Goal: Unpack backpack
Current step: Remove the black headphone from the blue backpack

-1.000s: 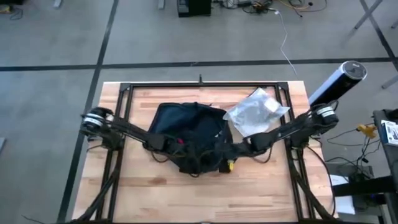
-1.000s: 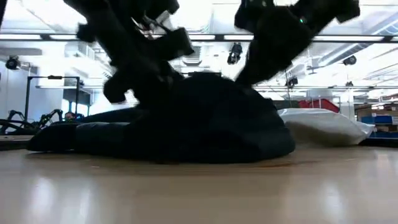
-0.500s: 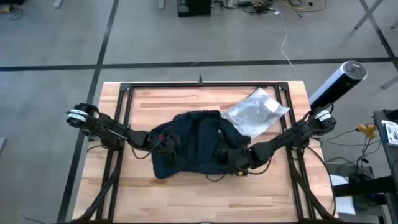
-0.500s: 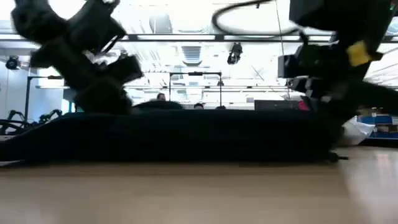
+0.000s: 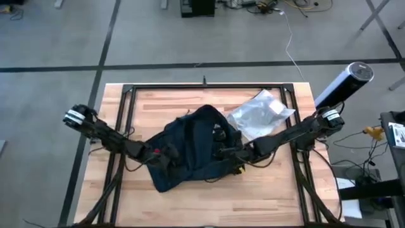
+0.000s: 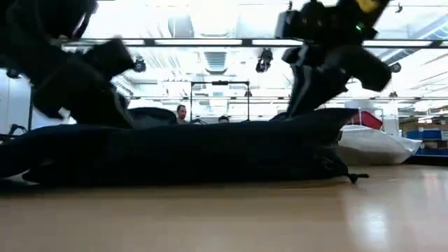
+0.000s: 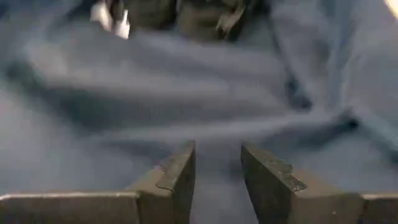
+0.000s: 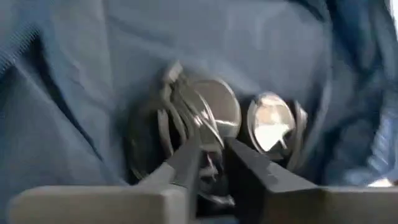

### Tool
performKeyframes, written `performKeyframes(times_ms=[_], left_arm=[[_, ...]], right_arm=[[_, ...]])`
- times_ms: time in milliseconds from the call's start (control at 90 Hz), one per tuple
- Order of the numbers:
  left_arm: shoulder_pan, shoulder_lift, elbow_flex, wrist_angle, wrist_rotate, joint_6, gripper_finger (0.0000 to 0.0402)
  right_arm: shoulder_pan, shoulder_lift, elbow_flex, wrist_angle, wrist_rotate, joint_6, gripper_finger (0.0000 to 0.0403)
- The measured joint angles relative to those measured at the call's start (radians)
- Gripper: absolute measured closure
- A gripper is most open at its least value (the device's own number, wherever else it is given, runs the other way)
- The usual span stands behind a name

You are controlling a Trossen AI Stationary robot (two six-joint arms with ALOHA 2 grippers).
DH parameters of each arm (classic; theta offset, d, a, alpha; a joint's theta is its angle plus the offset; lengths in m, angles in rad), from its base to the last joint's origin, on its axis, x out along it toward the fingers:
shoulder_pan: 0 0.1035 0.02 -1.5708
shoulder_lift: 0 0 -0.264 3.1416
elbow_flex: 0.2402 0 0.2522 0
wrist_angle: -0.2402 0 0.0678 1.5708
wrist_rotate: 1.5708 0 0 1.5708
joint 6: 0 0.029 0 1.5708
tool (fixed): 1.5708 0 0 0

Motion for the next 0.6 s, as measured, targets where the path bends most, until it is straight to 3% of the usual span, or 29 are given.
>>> performKeyframes(times_ms=[156, 300, 444, 600], left_arm=[[0.002, -0.006, 0.054, 0.003, -0.002, 0.126, 0.0283], [0.005, 0.015, 0.063, -0.003, -0.01, 0.149, 0.0283], [0.008, 0.033, 0.041, -0.003, -0.033, 0.12, 0.0283], [0.012, 0.037, 0.009, -0.002, -0.078, 0.074, 0.0283]], right_arm=[[-0.084, 0.041, 0.016, -0.007, -0.187, -0.042, 0.0222], [-0.157, 0.052, 0.005, -0.014, -0.278, -0.043, 0.0174], [-0.192, 0.053, -0.02, -0.008, -0.324, -0.048, 0.0158], [-0.211, 0.108, -0.038, 0.003, -0.337, -0.056, 0.0167]])
